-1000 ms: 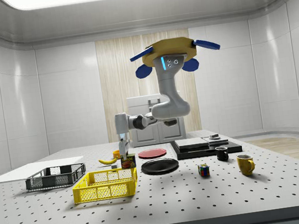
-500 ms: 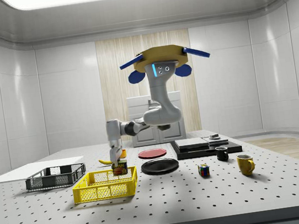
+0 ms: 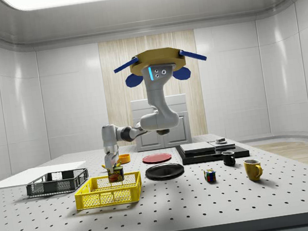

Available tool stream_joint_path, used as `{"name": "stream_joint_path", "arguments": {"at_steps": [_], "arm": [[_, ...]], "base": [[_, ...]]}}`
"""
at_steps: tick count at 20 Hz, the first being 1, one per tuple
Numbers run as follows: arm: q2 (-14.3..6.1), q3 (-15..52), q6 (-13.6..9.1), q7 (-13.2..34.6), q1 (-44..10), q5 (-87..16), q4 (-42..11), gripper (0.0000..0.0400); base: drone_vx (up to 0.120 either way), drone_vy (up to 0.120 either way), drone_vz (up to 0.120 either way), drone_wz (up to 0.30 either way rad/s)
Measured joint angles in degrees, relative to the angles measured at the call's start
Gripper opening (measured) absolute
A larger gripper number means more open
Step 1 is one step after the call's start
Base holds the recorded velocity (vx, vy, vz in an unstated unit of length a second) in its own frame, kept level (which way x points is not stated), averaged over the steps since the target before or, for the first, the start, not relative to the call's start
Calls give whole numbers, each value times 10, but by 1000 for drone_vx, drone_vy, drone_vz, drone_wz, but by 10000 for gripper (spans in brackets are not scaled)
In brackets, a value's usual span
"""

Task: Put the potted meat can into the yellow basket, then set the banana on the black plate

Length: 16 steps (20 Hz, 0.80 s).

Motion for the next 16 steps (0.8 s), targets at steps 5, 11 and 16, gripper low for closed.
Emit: {"name": "stream_joint_path", "arguments": {"at_steps": [5,11,16], "arm": [[-2,-36,16,0,-5,-33,8,291],[-2,-78,34,1,-13,-71,20,291],[1,-106,45,0,-19,-97,31,333]], "base": [[0,0,0,0],[0,0,0,0],[0,0,0,0]]}}
